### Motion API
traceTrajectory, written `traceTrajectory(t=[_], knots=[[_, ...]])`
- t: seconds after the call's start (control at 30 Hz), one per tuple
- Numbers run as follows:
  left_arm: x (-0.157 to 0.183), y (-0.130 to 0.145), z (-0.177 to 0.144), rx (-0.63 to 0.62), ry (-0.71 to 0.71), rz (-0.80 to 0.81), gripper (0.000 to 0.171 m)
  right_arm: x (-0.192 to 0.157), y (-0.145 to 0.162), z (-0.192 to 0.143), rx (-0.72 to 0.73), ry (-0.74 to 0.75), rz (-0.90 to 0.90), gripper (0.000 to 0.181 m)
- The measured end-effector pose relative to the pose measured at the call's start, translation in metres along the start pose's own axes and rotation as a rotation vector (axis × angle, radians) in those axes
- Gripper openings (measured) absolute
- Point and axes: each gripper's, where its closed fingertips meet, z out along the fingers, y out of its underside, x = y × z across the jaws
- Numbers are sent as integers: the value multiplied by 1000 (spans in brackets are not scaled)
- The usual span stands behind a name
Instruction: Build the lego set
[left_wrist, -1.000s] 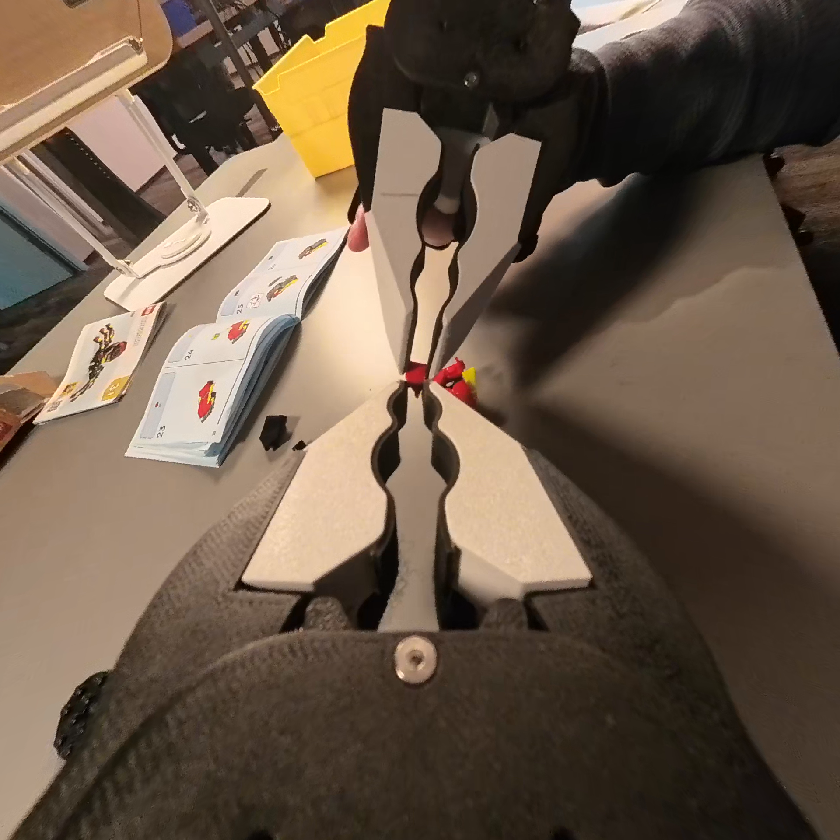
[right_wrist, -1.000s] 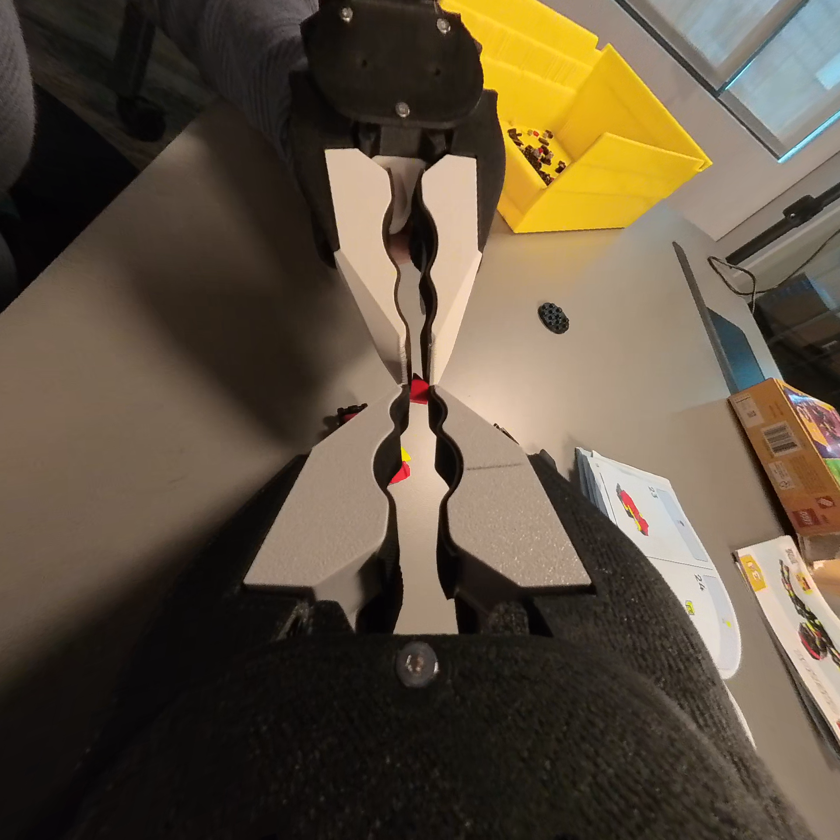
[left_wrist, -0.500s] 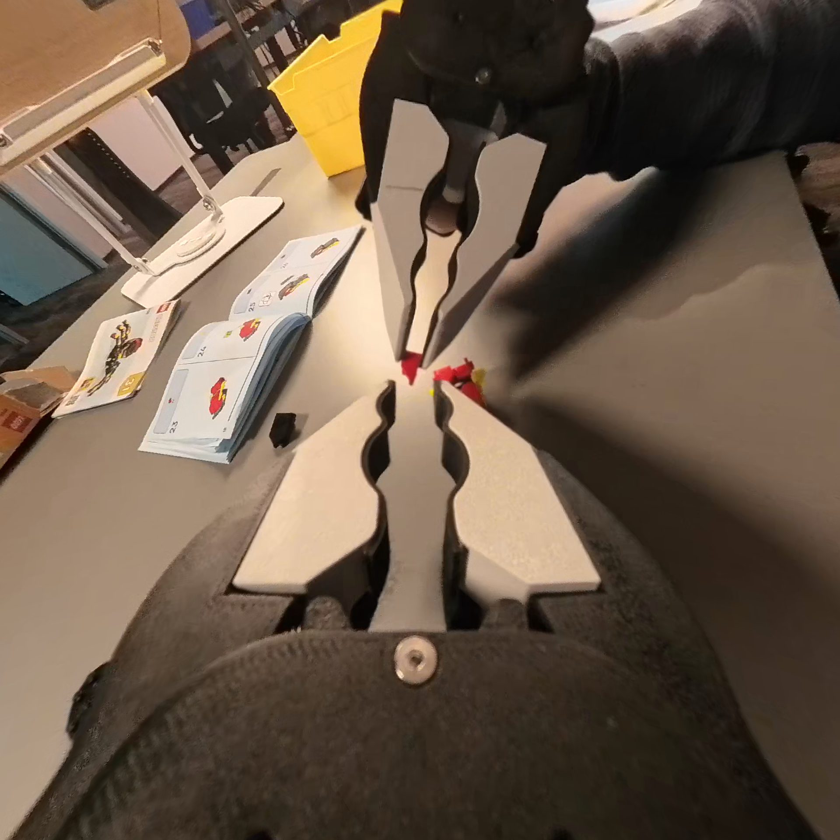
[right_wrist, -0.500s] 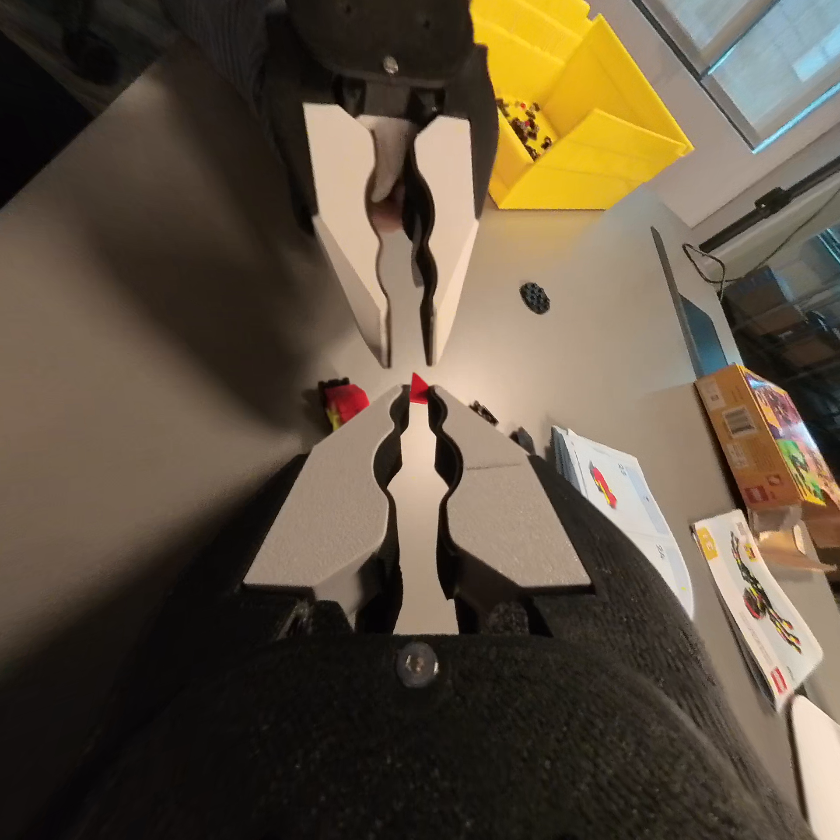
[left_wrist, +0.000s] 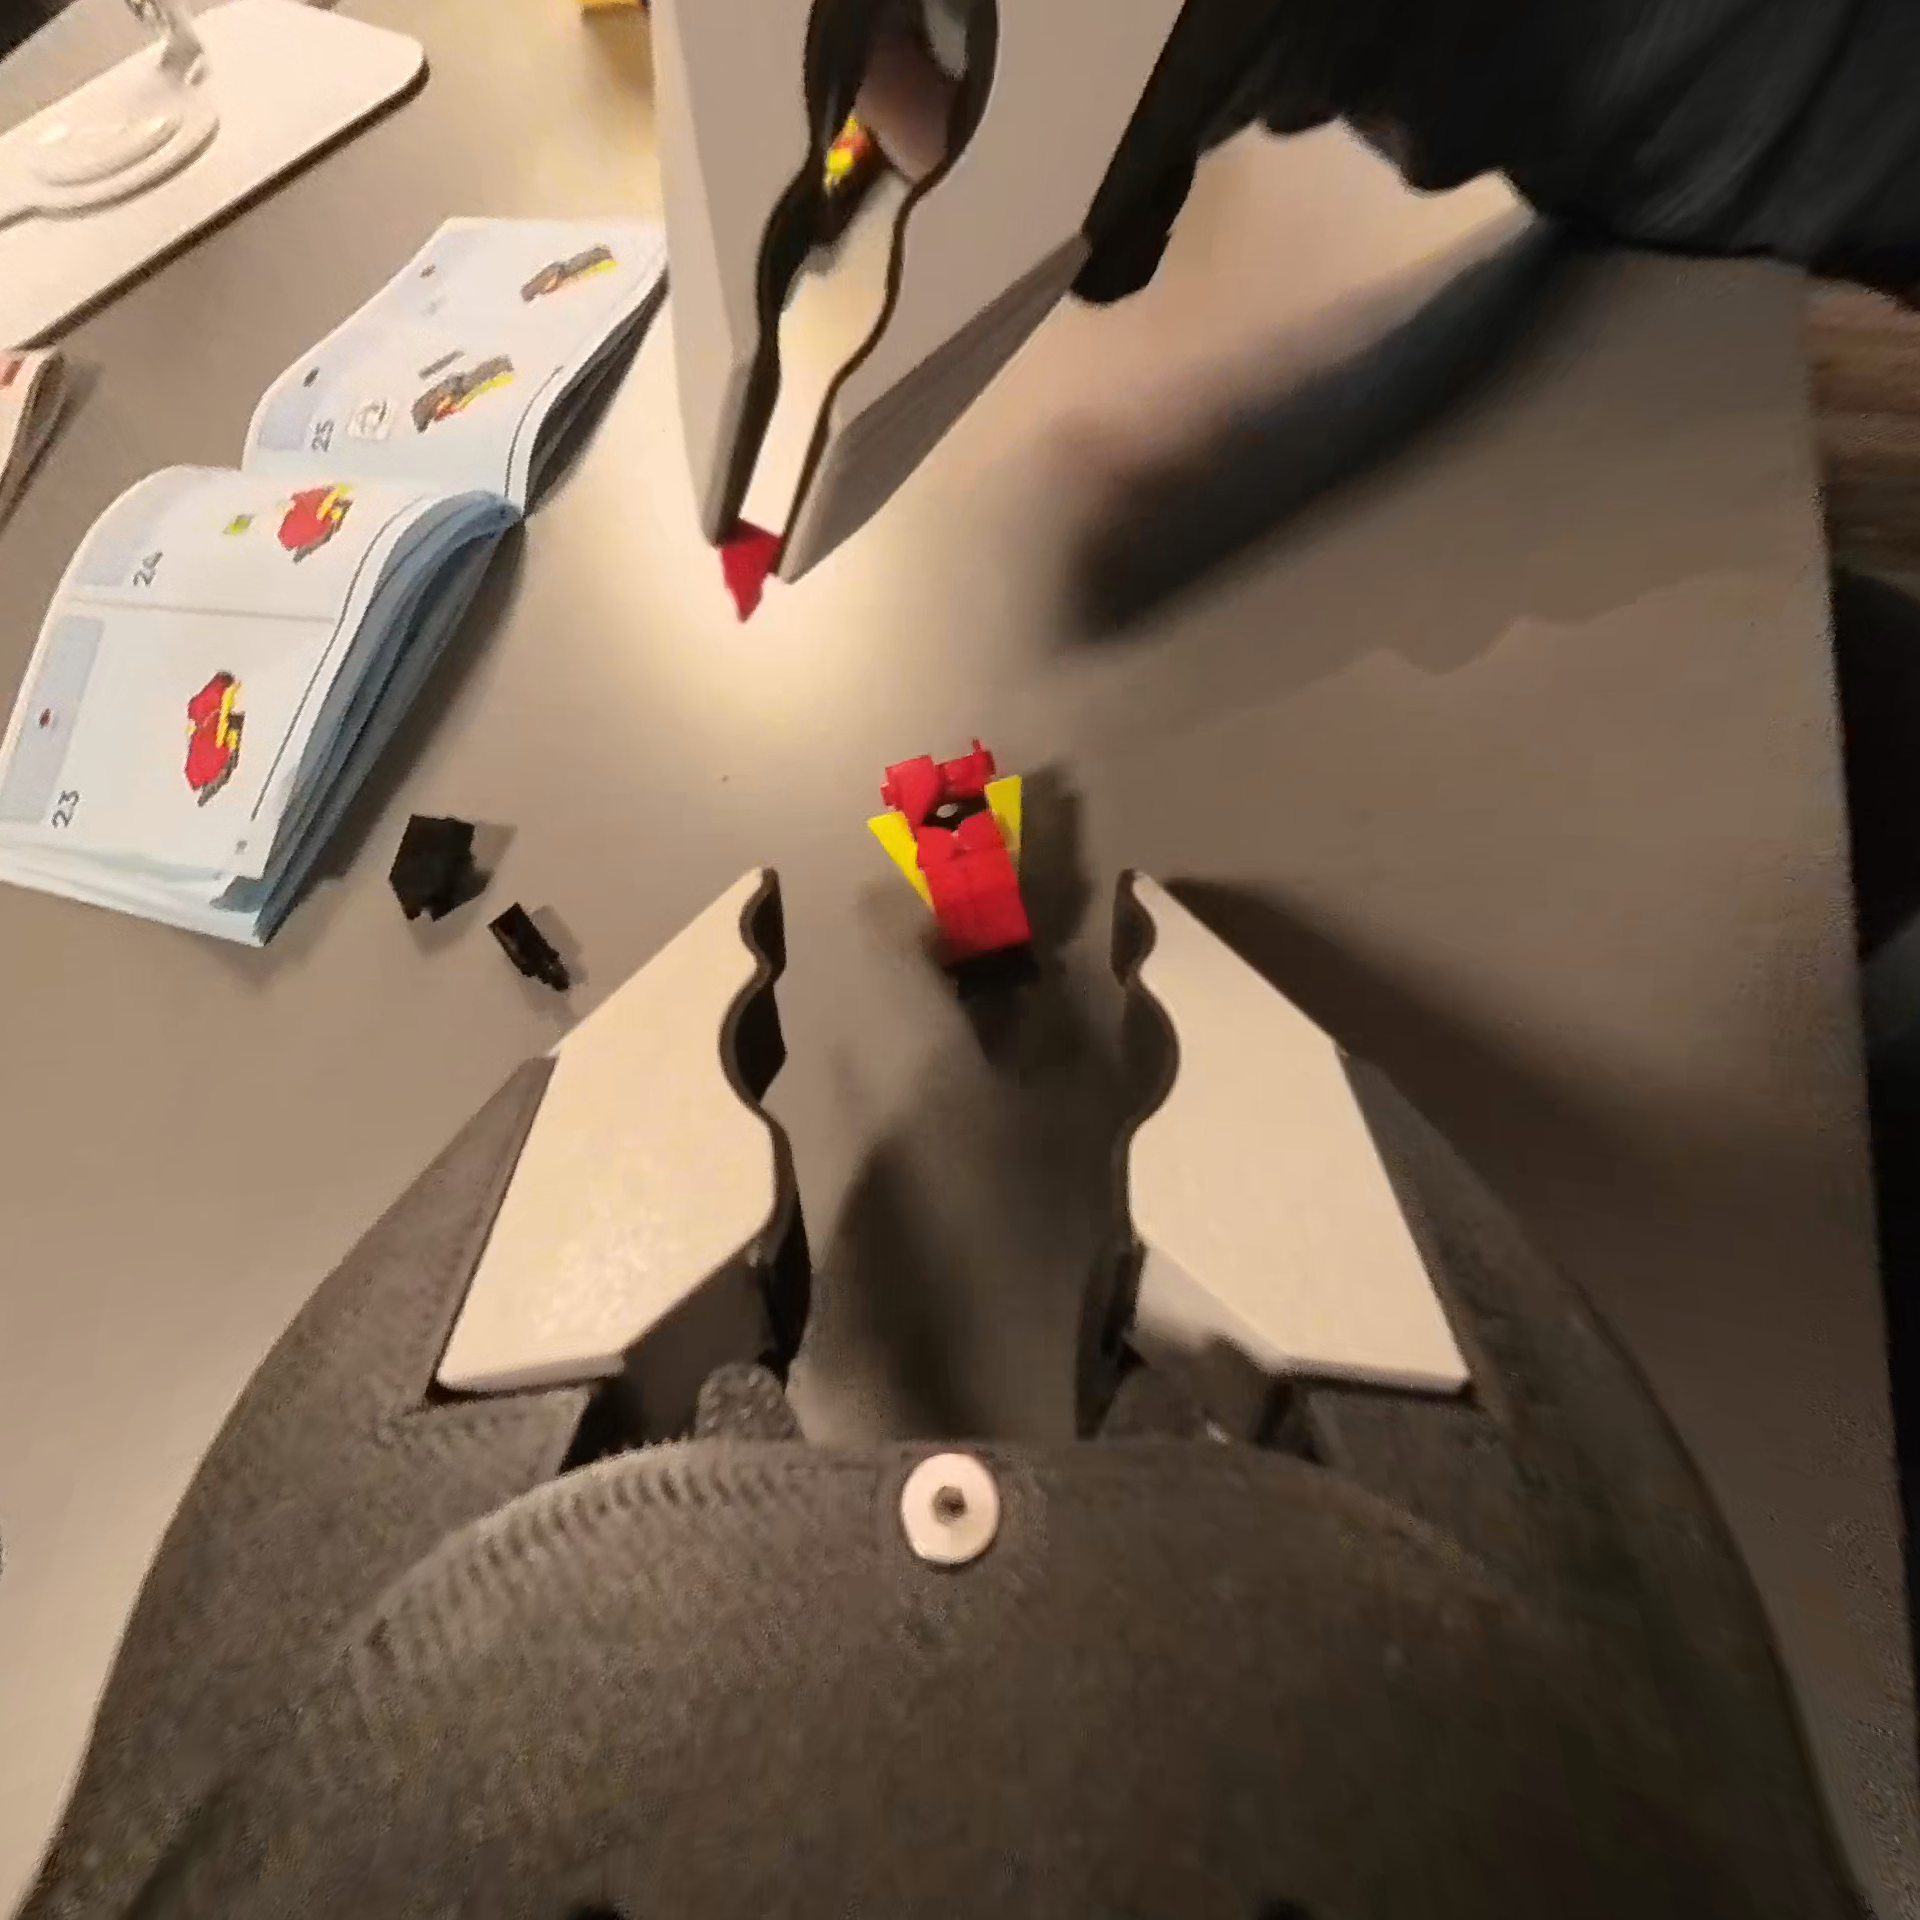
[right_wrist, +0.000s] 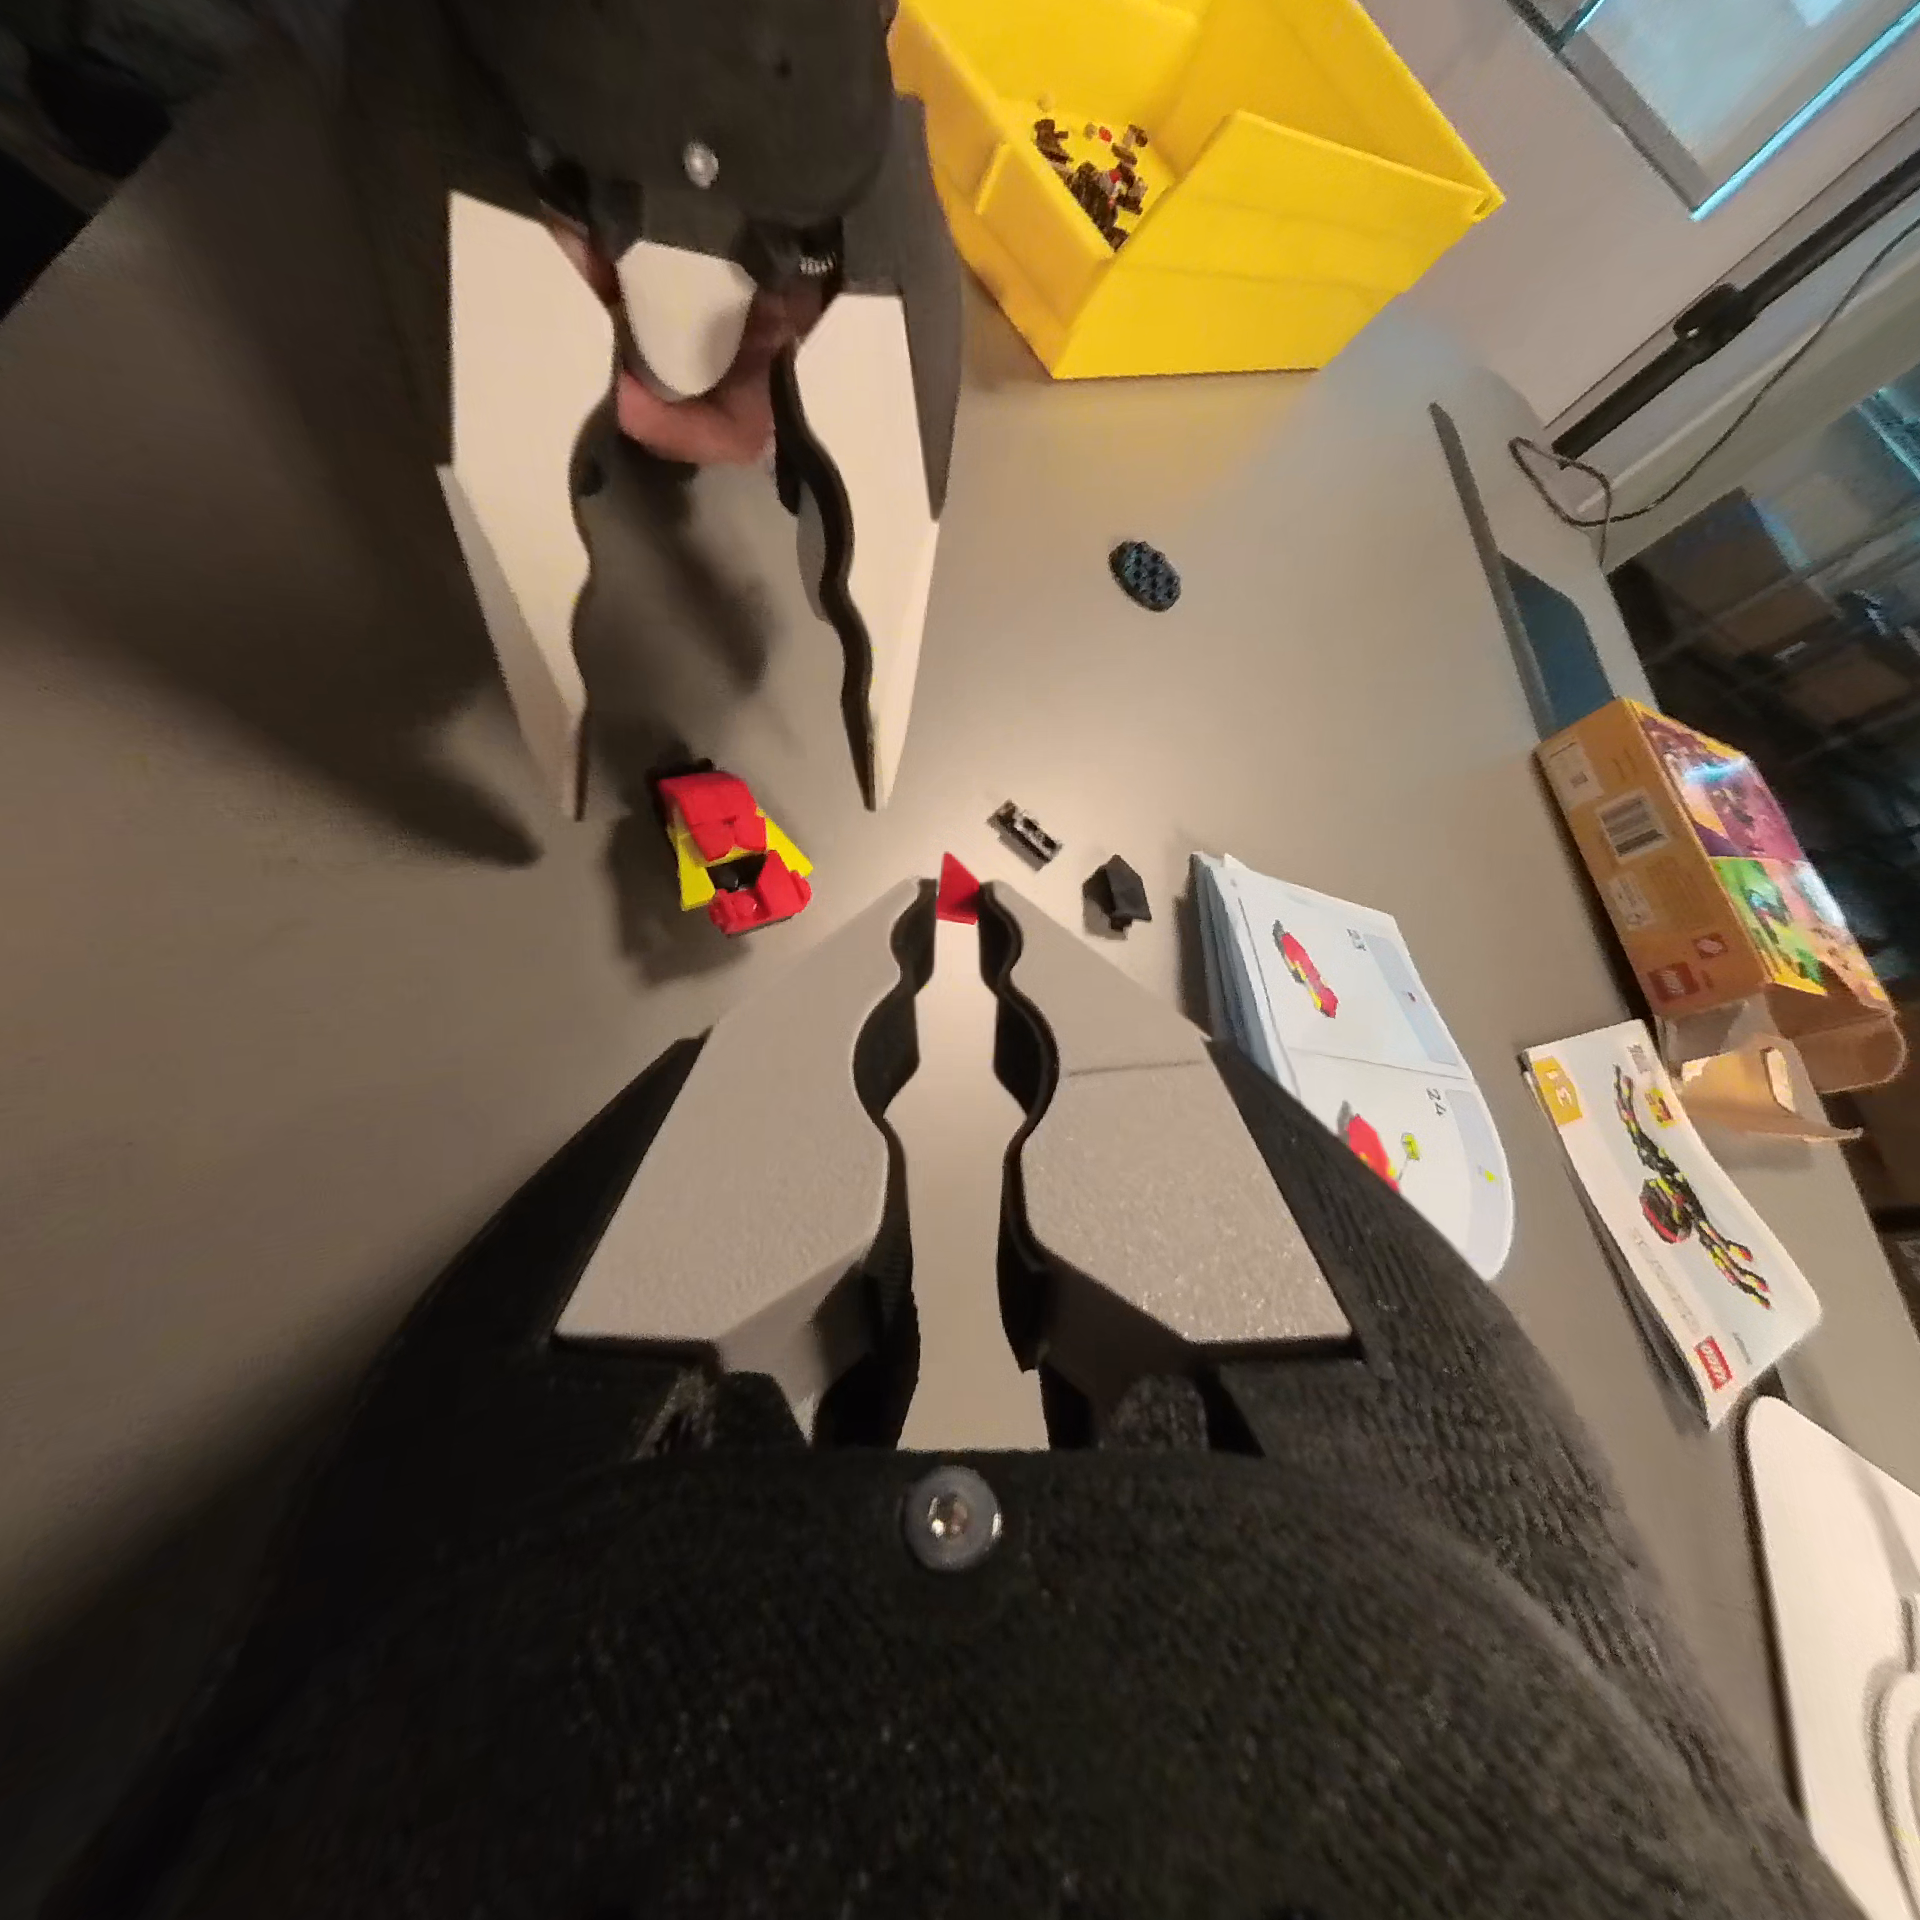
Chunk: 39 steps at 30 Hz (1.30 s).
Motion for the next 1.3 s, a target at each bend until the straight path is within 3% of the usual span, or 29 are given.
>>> traceTrajectory(t=[0.27,0.5,0.6,1.3], knots=[[3,6,8,-62,17,4,47,-22,6,-7,-32,-184,66,5],[1,3,13,-63,10,0,38,-37,5,6,-54,-250,40,6],[2,4,14,-75,32,-23,24,-42,3,8,-55,-281,48,5],[4,4,14,-76,54,-15,22,-49,9,11,-93,-335,94,8]])
